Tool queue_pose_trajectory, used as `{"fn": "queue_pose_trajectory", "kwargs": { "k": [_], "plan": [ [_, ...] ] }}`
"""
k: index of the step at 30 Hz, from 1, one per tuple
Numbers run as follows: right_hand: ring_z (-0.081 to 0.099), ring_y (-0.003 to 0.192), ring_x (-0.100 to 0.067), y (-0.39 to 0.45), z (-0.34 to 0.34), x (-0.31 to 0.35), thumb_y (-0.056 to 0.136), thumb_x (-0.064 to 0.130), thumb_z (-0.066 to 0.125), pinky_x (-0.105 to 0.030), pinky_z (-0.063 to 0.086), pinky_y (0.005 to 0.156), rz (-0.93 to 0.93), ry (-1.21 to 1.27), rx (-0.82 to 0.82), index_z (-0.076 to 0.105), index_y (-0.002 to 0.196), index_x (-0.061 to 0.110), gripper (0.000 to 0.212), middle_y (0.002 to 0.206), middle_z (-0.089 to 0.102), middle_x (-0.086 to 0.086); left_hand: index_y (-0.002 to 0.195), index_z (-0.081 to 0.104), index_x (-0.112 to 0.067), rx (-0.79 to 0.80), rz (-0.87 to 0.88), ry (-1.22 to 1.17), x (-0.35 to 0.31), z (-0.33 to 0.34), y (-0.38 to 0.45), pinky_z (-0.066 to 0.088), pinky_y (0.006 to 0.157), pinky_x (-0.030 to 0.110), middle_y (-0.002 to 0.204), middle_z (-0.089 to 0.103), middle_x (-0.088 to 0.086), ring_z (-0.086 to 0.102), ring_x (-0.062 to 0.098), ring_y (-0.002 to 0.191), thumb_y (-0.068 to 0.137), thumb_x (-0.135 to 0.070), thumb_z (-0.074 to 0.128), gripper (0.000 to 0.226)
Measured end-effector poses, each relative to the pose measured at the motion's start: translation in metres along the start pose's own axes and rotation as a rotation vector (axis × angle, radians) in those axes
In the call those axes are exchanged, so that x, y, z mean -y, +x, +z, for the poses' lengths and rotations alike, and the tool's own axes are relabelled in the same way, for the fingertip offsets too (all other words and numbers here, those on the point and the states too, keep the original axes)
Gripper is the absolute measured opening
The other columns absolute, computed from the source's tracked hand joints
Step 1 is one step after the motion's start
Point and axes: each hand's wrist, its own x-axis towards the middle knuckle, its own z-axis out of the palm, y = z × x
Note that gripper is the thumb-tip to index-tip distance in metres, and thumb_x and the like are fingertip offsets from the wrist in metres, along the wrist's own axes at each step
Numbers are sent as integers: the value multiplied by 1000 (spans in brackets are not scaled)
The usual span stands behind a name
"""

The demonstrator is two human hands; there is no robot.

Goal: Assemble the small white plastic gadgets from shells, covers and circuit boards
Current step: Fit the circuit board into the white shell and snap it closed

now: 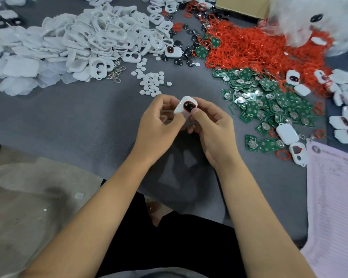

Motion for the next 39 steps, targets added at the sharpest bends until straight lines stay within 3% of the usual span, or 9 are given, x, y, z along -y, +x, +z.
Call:
{"fn": "queue_pose_trajectory", "kwargs": {
  "k": [3,5,8,14,19,22,26,30,39],
  "plan": [
    [65,72,-16,0,2,1,90,12,67,-24,50,54,-17,-28,-52,79,102,14,17,94,76,-9,106,65,-25,58,-29,-23,-1,3,-1,62,79,31,96,74,-7,73,13,91,87,-37,68,22],
    [65,70,-15,0,2,1,85,13,66,-24,49,51,-17,-50,-72,80,95,19,18,89,76,-7,114,68,-28,91,-21,-17,-1,4,-2,63,83,48,94,73,-3,73,20,93,93,-32,66,21],
    [65,67,-16,-1,0,-1,81,10,64,-24,48,49,-26,-79,-76,80,90,19,21,84,75,-7,116,70,-28,92,19,35,-2,4,-2,61,81,55,92,72,-6,72,19,90,100,-27,64,17],
    [65,70,-20,-2,1,-2,87,8,63,-26,50,53,-57,-127,-66,80,98,19,23,88,76,-7,112,72,-16,23,-15,19,2,4,0,66,75,39,100,74,-9,74,12,93,101,-20,67,13],
    [61,70,-19,-3,1,-3,96,7,62,-27,48,52,-61,-166,-27,76,113,15,23,96,76,-10,112,71,-9,-67,-86,-116,5,4,0,66,73,36,98,76,2,77,17,90,102,-18,67,14],
    [59,59,-15,-4,1,-4,98,13,64,-29,46,49,-115,-296,-10,73,116,17,21,86,74,-3,113,72,-15,-127,-81,-156,4,3,2,66,74,40,102,77,2,76,18,95,101,-26,68,17],
    [64,59,-16,-5,2,-4,97,9,66,-31,53,52,-98,-289,-21,72,113,8,18,81,75,3,112,73,-24,-85,16,-78,3,3,2,60,72,27,102,78,-7,74,9,95,102,-31,68,14],
    [66,59,-13,-5,3,-2,92,9,67,-29,54,50,-70,-257,-68,72,106,8,15,80,76,1,121,74,-18,-7,52,-15,6,3,2,56,81,22,109,78,-9,73,8,101,103,-26,66,22],
    [64,63,-8,-5,-2,-3,85,20,66,-29,52,49,-76,-154,-80,74,103,14,20,81,73,5,126,71,-17,89,75,-50,6,4,2,60,85,28,111,77,-5,74,14,103,102,-21,67,25]
  ]
}}
